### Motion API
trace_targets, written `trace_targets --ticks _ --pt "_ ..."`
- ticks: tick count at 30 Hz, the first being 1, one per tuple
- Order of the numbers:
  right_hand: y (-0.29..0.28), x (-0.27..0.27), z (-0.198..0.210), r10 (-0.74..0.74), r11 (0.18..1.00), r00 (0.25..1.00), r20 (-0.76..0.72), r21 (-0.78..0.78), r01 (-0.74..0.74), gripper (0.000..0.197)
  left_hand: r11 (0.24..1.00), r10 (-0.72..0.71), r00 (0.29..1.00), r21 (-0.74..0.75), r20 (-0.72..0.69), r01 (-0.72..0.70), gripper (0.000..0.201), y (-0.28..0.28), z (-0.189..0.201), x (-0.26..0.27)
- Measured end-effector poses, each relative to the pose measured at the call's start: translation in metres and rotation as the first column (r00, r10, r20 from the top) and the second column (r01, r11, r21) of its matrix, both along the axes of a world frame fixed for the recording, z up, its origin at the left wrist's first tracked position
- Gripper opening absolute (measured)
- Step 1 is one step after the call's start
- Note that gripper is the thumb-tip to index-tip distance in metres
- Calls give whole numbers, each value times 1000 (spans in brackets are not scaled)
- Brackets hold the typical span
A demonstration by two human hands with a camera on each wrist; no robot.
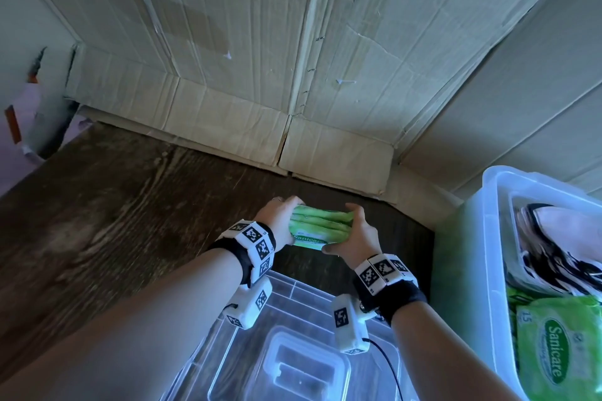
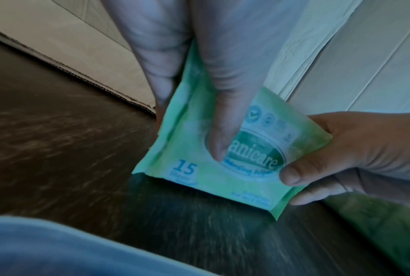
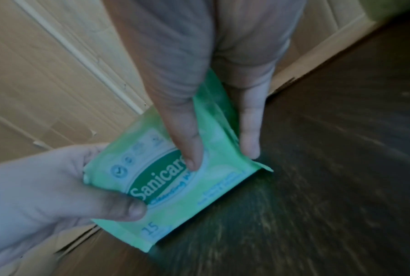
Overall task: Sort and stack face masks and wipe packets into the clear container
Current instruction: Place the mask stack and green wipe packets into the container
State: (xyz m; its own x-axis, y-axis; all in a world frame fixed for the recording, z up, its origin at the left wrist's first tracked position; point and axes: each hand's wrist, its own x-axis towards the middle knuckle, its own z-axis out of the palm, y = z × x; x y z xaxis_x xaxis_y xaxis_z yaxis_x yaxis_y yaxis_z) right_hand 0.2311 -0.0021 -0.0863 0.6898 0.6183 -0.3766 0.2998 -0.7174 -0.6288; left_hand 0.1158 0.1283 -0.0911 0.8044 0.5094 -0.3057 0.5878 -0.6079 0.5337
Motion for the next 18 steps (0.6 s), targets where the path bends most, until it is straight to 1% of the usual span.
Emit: trace_targets --ticks 2,4,6,7,9,10,11,12,13,14,16,18 --pt "-2 2 -1 1 1000 1000 27 14 -2 85 1000 -10 1000 13 -9 10 63 4 1 0" --pt "-3 4 -1 22 1000 996 85 -4 -21 81 999 -23 999 35 -30 24 60 8 3 1" --pt "-2 0 4 61 997 984 167 -49 -53 87 998 -34 998 48 -56 37 60 11 3 2" --pt "1 -3 8 94 992 966 239 -100 -72 94 998 -38 997 56 -65 42 60 11 3 3" --pt "9 -9 14 232 957 892 389 -253 -139 106 996 -48 995 73 -90 55 62 11 3 4" --pt "13 -12 16 332 922 843 423 -336 -194 109 994 -57 993 85 -101 66 63 11 2 5" --pt "19 -13 17 429 875 795 428 -415 -250 109 992 -69 991 95 -111 79 65 10 3 6" --pt "23 -14 16 513 824 751 416 -484 -294 107 990 -78 990 105 -116 91 65 10 2 6" --pt "26 -14 14 572 781 715 402 -534 -324 101 989 -82 988 112 -128 97 65 9 3 7" --pt "28 -14 10 604 758 689 400 -555 -342 90 987 -86 987 121 -134 102 65 9 2 7" --pt "27 -11 5 619 762 657 431 -532 -369 67 986 -85 987 131 -138 103 64 10 1 7" --pt "25 -9 5 628 766 632 455 -503 -399 55 986 -83 986 132 -146 102 63 9 1 6"
